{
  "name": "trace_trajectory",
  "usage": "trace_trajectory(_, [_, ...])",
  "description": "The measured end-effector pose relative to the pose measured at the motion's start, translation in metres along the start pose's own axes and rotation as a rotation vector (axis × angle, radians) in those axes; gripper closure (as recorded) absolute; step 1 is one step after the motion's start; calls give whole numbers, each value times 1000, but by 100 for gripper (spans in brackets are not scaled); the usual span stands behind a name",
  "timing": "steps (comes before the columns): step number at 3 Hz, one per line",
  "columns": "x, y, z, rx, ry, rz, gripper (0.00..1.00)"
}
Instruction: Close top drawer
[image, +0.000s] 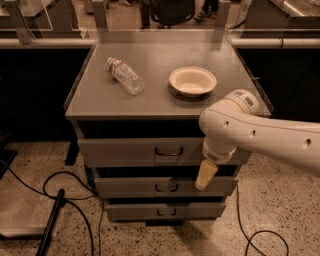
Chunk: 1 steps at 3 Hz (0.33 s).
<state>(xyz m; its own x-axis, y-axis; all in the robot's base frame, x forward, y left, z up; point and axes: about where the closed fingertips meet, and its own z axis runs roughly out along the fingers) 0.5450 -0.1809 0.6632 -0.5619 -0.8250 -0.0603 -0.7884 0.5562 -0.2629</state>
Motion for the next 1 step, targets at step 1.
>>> trace_trajectory(1, [0, 0, 0, 0, 0, 0, 0])
